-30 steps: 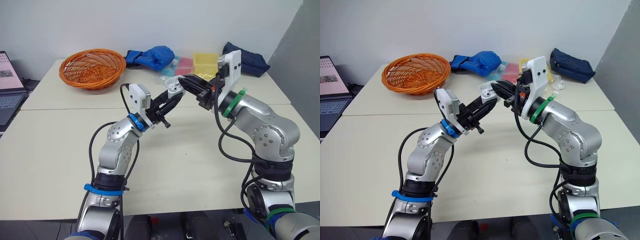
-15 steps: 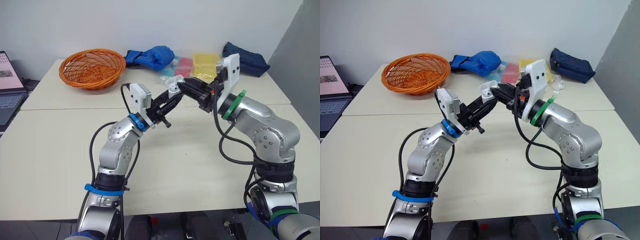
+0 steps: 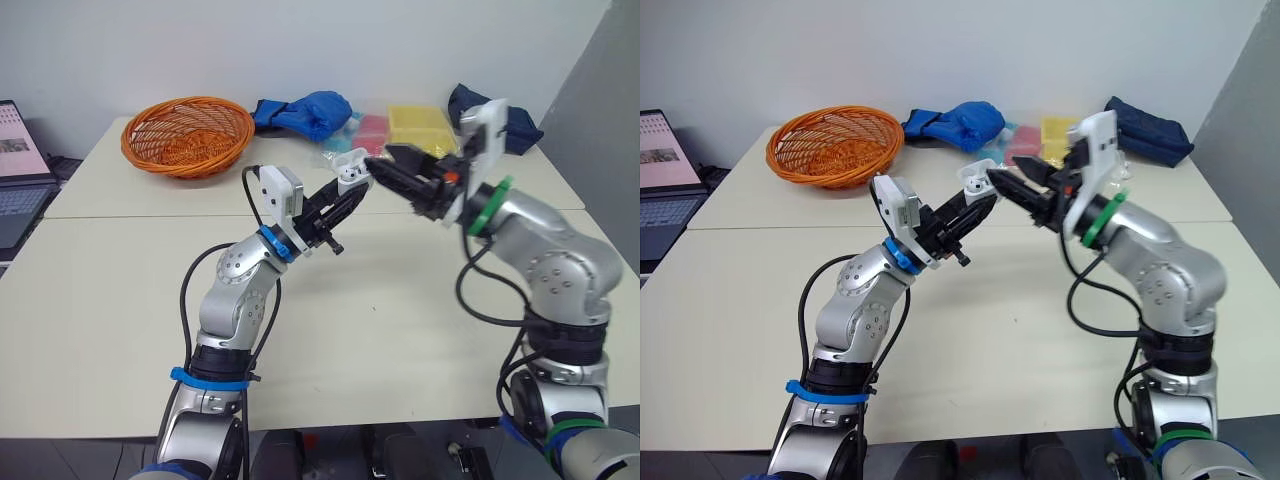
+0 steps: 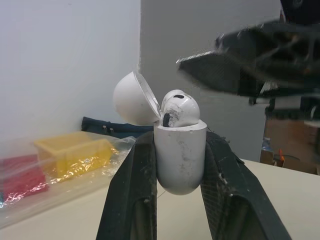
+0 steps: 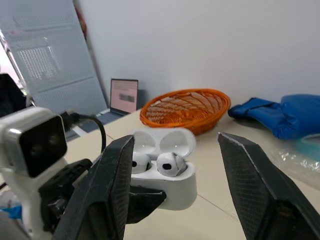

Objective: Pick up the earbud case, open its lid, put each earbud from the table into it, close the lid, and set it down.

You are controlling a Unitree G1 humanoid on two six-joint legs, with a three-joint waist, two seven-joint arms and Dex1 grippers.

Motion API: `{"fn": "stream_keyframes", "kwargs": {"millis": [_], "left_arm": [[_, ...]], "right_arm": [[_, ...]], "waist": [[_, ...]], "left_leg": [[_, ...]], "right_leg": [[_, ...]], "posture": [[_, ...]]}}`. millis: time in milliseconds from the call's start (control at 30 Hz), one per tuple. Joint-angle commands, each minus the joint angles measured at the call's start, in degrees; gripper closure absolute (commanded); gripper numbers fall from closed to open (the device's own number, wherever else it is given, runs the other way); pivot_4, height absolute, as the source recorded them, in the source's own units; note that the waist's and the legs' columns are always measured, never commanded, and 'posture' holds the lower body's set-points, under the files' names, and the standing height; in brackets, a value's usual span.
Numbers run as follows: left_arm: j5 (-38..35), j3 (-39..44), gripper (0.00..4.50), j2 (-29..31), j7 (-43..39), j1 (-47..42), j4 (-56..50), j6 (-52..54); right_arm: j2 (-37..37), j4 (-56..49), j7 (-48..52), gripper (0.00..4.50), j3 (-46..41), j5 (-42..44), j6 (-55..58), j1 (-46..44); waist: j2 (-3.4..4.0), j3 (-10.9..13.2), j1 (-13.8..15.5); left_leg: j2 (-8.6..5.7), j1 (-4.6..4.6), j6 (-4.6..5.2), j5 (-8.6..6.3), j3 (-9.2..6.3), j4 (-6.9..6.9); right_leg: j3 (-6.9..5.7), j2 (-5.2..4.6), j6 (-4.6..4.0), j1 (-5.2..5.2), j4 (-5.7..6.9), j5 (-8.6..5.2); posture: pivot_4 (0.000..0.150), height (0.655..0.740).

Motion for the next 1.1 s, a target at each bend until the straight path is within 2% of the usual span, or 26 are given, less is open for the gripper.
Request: {"fn": "stream_keyframes", "kwargs": {"millis": [33,100,200,300,400,800,1100], "left_arm": [[-0.45,-0.20,3.74,-0.06,-0.42,-1.32,-1.93,-1.06],[-0.54,-0.59,3.74,0.09,-1.16,-1.13,-1.87,-0.94],[-0.74,-1.09,3.74,0.39,-2.43,-0.92,-1.93,-0.65],[-0.74,-1.43,3.74,0.80,-3.56,-1.23,-1.45,-0.68],[-0.31,-1.95,3.74,1.12,-4.49,-1.51,-1.09,-0.93],[-0.50,-2.85,3.74,1.14,-5.30,-1.13,-2.73,-0.63],[-0.18,-3.38,3.74,0.93,-5.10,-0.93,-2.04,-1.19]], "right_arm": [[-2.80,2.27,2.24,1.77,-2.71,4.24,1.90,-3.26],[-6.33,6.22,4.85,1.77,-1.36,2.41,1.37,-5.43],[-11.02,13.10,10.60,2.32,2.89,-1.80,-1.01,-9.04],[-12.68,20.32,14.97,3.31,9.35,-9.16,-6.77,-13.74],[-11.02,27.01,14.45,4.38,13.05,-14.24,-8.46,-19.11],[-11.06,36.88,27.24,4.44,20.07,-23.05,-13.93,-23.58],[-9.27,31.64,31.23,4.44,18.63,-20.41,-7.18,-24.29]], "waist": [[0.00,0.00,-0.04],[0.00,0.00,-0.09],[0.01,0.01,-0.08],[0.01,0.01,-0.28],[0.01,0.01,-0.52],[0.01,0.01,0.14],[0.02,0.01,0.14]], "left_leg": [[0.00,0.01,0.00,0.00,-0.01,0.00],[0.02,0.03,0.00,0.00,-0.02,-0.01],[0.01,0.03,0.01,0.00,-0.02,-0.03],[0.01,0.03,0.02,-0.01,0.06,-0.05],[0.03,0.03,0.02,-0.01,0.13,-0.08],[0.03,-0.48,0.02,-0.01,0.00,-0.06],[0.04,-0.54,0.05,-0.03,-0.03,-0.06]], "right_leg": [[-0.01,0.00,0.00,0.00,0.00,0.00],[0.00,0.02,-0.01,-0.01,0.01,0.00],[-0.01,0.03,-0.01,-0.03,0.00,0.00],[0.06,0.05,-0.02,-0.07,-0.01,0.00],[0.13,0.06,-0.02,-0.16,0.03,-0.01],[-0.05,0.02,0.05,-0.33,-0.39,0.10],[-0.07,0.02,0.00,-0.35,-0.46,0.14]], "posture": [[0.150,0.7400],[0.150,0.7400],[0.150,0.7400],[0.150,0.7400],[0.150,0.7400],[0.150,0.7400],[0.150,0.7400]]}}
